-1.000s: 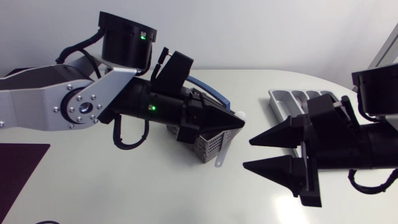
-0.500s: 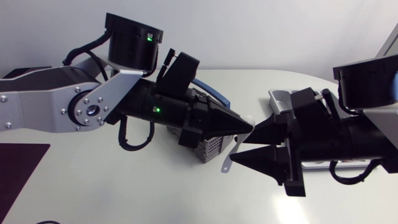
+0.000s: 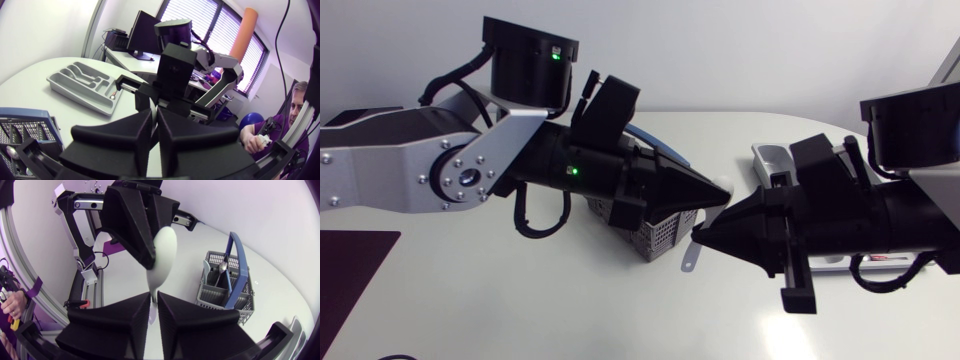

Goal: Unload the cutlery basket into the drawer organizer.

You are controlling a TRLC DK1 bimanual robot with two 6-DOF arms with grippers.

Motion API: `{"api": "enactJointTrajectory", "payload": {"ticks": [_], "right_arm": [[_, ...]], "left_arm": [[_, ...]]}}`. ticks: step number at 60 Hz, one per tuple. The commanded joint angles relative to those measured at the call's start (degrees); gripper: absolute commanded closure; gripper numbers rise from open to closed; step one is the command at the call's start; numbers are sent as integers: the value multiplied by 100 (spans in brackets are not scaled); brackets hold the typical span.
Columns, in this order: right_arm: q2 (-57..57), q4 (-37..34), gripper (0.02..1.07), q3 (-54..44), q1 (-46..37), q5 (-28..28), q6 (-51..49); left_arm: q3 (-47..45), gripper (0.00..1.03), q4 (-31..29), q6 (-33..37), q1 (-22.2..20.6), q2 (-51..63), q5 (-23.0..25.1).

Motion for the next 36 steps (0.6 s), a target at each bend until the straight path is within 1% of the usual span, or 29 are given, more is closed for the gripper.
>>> {"api": "enactJointTrajectory", "payload": {"ticks": [1, 2, 4, 8, 15, 23, 30, 36], "right_arm": [[36, -68, 94, 67, 52, -51, 112], [45, -68, 94, 58, 52, -51, 112], [53, -77, 94, 40, 52, -51, 103], [71, -120, 95, 23, 52, -42, 86], [62, -156, 95, 14, 52, -42, 68], [177, -182, 96, -4, 113, -42, 7], [247, -340, 96, -12, 43, 28, -213], [220, -569, 96, -12, -195, 99, -503]], "left_arm": [[-32, 64, 168, -225, 94, 49, 93], [-15, 57, 186, -225, 129, 23, 85], [29, 49, 186, -252, 165, -4, 85], [82, 42, 195, -260, 173, -30, 85], [29, 41, 203, -260, 103, -21, 85], [-41, 41, 239, -252, 129, -4, 76], [38, 41, 151, -260, 340, -65, 76], [73, 41, 45, -234, 595, -100, -38]]}}
